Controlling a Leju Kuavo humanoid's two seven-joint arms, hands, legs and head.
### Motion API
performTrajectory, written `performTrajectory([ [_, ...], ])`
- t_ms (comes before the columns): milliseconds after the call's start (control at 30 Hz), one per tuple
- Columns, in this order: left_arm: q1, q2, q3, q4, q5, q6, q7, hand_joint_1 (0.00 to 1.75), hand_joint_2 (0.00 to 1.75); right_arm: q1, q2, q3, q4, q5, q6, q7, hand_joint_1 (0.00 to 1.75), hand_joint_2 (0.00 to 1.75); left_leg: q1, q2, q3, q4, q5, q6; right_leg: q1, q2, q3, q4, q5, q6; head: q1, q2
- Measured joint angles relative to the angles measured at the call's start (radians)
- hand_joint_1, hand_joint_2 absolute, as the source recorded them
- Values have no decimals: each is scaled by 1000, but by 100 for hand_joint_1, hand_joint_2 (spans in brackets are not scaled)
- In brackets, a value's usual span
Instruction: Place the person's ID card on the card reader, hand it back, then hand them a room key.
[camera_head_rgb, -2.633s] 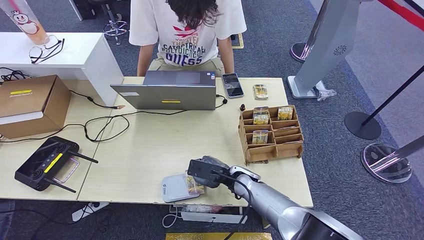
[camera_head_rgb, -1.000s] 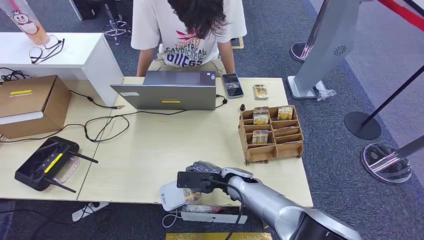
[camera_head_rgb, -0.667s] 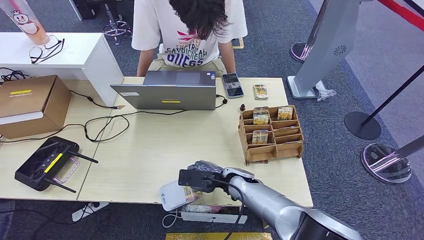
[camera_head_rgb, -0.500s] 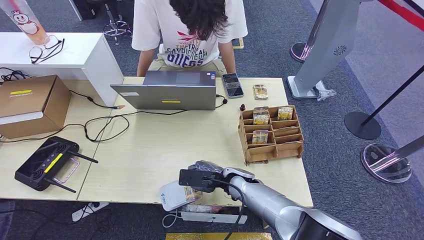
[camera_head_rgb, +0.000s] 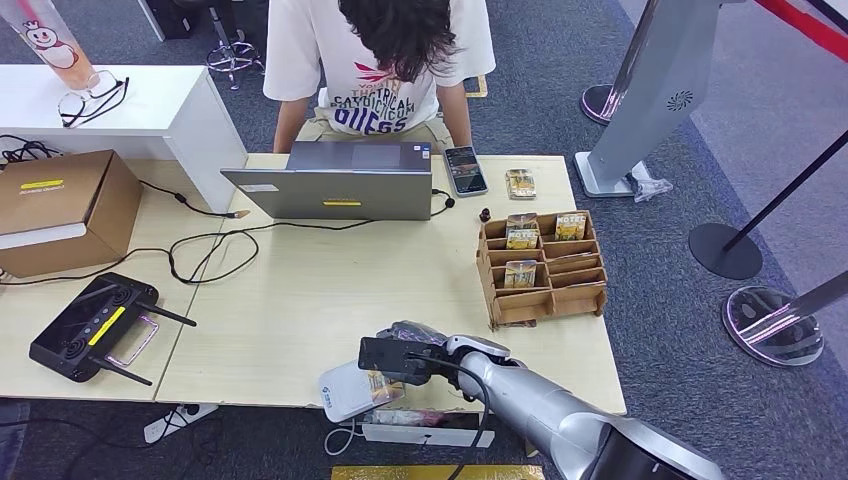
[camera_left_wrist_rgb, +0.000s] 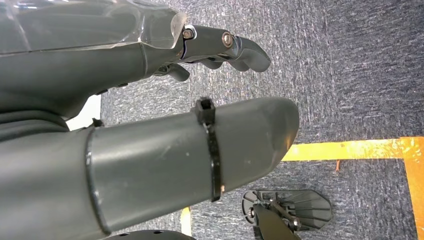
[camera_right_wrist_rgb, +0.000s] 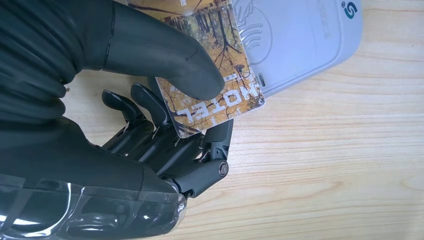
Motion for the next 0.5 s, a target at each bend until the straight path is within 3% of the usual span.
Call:
performTrajectory([
  [500,0,0,0,0,0,0,0,0,0,0,0,0,2,-4,0,-1,175,175,0,0,0,0,0,0,0,0,0,0,0,0,0,0],
])
